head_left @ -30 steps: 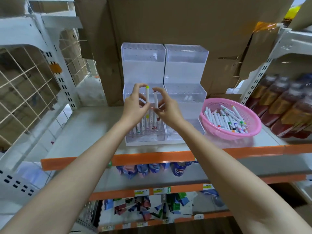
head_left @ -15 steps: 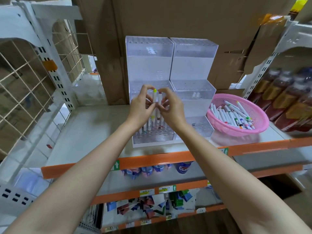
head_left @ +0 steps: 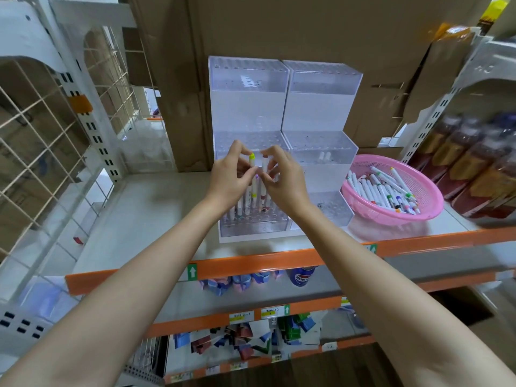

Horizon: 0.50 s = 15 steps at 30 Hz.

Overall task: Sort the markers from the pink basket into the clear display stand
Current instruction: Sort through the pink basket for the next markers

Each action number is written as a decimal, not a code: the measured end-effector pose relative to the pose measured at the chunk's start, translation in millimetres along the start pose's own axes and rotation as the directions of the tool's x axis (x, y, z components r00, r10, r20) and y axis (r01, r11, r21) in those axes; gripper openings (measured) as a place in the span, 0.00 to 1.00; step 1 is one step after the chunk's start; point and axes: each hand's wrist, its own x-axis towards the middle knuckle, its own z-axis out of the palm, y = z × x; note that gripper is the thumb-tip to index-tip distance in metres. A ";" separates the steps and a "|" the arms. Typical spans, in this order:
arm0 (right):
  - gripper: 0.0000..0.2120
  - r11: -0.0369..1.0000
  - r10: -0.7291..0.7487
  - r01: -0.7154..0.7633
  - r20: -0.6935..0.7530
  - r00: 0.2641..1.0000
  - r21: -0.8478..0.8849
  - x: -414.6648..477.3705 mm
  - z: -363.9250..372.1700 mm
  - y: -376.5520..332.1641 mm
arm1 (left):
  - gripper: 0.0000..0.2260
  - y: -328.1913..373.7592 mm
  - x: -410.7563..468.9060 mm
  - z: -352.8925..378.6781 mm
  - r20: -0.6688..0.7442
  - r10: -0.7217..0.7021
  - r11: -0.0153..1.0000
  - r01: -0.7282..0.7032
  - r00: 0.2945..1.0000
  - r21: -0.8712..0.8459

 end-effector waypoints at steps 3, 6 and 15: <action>0.12 1.000 -0.009 0.009 -0.001 1.000 0.002 -0.8 -1.0 2.2 | 0.11 1.3 0.0 -1.4 0.014 -0.001 1.000 0.000 1.000 0.026; 0.11 1.000 -0.007 0.007 -0.001 1.000 0.008 -1.6 -2.8 3.9 | 0.11 3.7 0.2 -2.3 0.025 0.004 0.999 -0.006 1.000 0.048; 0.11 1.000 -0.009 0.009 -0.006 1.000 0.020 0.2 -3.8 3.7 | 0.09 0.8 -1.9 -1.4 0.061 0.063 0.990 -0.070 0.996 0.121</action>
